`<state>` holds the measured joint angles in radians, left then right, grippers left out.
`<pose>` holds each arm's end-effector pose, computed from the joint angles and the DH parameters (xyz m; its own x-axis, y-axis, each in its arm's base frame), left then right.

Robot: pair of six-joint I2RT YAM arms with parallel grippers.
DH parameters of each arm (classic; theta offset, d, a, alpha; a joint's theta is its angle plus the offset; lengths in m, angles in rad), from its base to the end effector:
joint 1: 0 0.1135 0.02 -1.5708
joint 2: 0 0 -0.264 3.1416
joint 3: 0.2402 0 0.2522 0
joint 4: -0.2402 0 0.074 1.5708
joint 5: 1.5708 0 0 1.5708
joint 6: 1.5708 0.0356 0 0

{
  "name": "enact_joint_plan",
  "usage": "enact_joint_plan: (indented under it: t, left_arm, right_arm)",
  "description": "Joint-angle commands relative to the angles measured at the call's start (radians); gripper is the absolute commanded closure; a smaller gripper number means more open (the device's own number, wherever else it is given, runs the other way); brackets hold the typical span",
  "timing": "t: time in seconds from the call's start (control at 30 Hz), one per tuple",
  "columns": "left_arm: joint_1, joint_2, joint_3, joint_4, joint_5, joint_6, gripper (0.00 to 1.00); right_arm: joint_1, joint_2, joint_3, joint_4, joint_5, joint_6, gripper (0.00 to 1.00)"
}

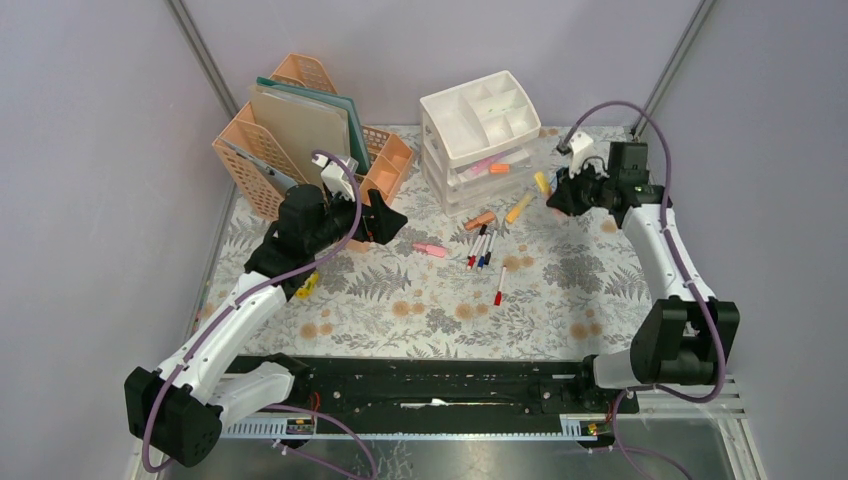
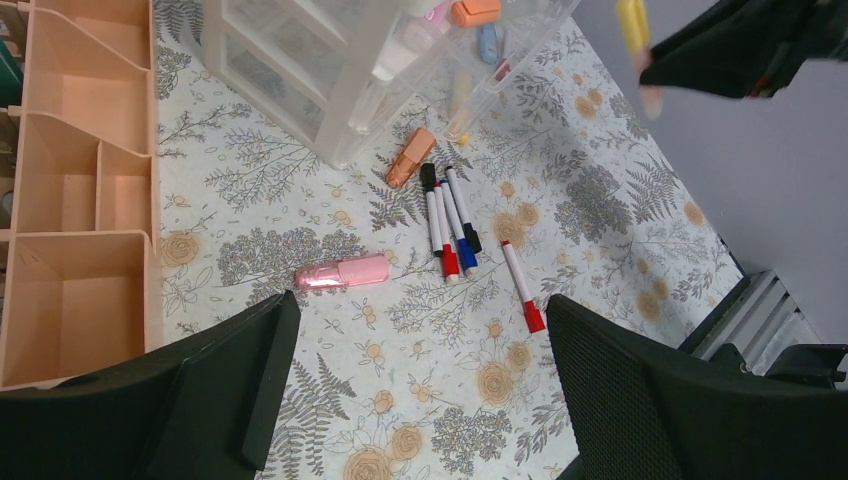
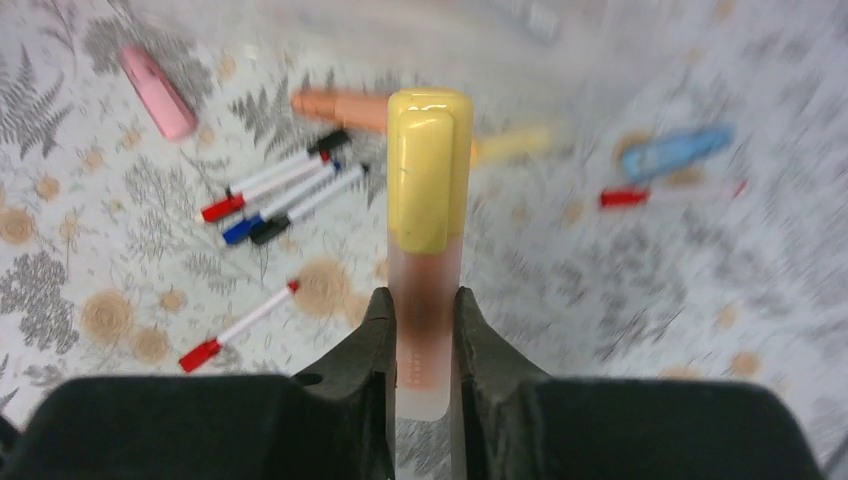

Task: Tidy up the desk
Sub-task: Place the stationery in the drawer.

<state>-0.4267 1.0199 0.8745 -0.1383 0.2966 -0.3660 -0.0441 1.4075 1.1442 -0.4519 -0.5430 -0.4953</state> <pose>0.2111 -0.1074 0.3321 -0.4710 -0.1618 -0.8672 0.5169 0.7459 -0.4200 0.3086 0.0048 0.2996 -0.4091 -0.3893 -0.8253 -0.6210 0.7814 -0.0607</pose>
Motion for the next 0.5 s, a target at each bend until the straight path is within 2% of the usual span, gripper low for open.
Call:
enact_joint_plan:
  t: [0.0, 0.07, 0.1, 0.13, 0.23, 0.47]
  left_arm:
    - [0.005, -0.021, -0.003, 0.059, 0.016, 0.004, 0.01]
    - [0.006, -0.023, -0.004, 0.058, 0.010, 0.007, 0.01]
    - [0.005, -0.025, -0.005, 0.059, 0.006, 0.010, 0.01]
    - [0.005, -0.027, -0.007, 0.061, 0.003, 0.010, 0.01]
    - [0.005, -0.029, -0.008, 0.060, -0.003, 0.014, 0.01]
    - [0.007, -0.029, -0.006, 0.055, -0.011, 0.018, 0.01]
  right_arm:
    - [0.034, 0.028, 0.180, 0.041, -0.153, -0.127, 0.99]
    - [0.081, 0.083, 0.270, 0.041, -0.156, -0.164, 0.99]
    - [0.106, 0.107, 0.314, 0.012, -0.130, -0.311, 0.96]
    - [0.130, 0.126, 0.345, 0.008, -0.110, -0.380, 0.94]
    - [0.195, 0.170, 0.417, 0.016, -0.066, -0.607, 1.00]
    - [0.305, 0.307, 0.603, -0.031, 0.083, -0.776, 1.00]
